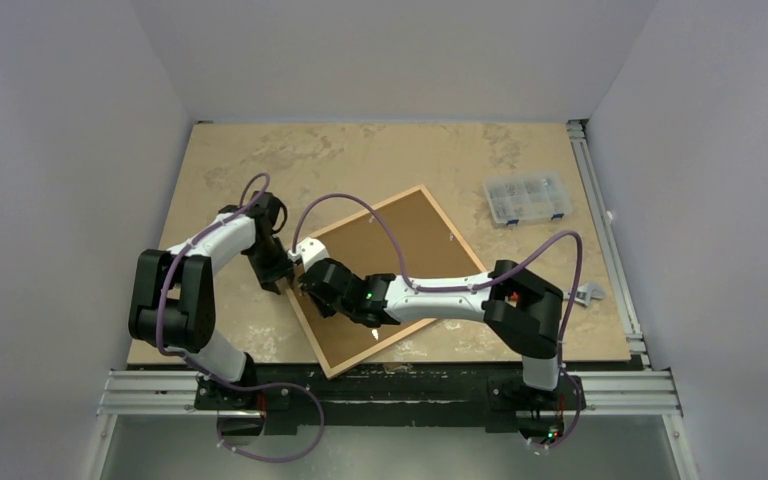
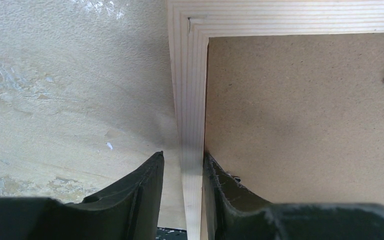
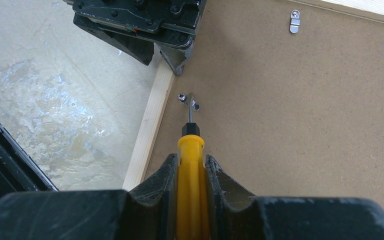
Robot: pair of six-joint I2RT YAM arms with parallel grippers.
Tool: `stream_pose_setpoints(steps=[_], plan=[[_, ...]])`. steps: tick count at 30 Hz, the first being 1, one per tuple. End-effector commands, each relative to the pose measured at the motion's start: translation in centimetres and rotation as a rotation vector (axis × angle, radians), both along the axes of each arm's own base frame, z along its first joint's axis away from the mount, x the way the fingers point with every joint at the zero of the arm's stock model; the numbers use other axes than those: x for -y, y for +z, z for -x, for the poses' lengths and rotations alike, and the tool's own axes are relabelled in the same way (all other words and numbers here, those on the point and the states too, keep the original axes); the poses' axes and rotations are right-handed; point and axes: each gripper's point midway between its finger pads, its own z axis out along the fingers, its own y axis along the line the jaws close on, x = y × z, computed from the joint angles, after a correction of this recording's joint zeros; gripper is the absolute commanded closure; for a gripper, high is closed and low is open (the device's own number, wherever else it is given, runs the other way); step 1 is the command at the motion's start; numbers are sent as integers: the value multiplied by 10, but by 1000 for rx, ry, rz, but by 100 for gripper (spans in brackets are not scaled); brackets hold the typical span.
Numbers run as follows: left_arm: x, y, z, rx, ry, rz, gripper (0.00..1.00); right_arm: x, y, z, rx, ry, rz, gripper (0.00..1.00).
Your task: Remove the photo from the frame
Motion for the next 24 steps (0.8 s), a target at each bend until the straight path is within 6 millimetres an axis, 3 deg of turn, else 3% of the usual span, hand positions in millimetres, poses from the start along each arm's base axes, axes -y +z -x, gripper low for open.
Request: stream_pose_setpoints(steps=[1, 4, 8, 12, 18, 21, 24], plan=[[3, 3, -2, 15, -4, 22, 66, 5, 15, -4, 20, -17, 1, 100], [6, 14, -10, 41, -16, 36, 61, 7, 33, -16, 65, -35, 7, 100], [2, 52, -29, 152, -33, 33, 31, 24, 69, -37, 113, -82, -9, 100], [4, 86, -35, 251, -64, 50, 28, 61, 92, -57, 134, -149, -14, 100], [35, 102, -8, 340, -153, 248, 26, 138, 97, -67, 118, -281, -14, 100], [71, 105, 16, 374, -259, 396, 25, 167, 92, -56, 95, -318, -21, 100], [105, 107, 43, 388, -368, 427, 25, 189, 83, -41, 65, -339, -25, 100]])
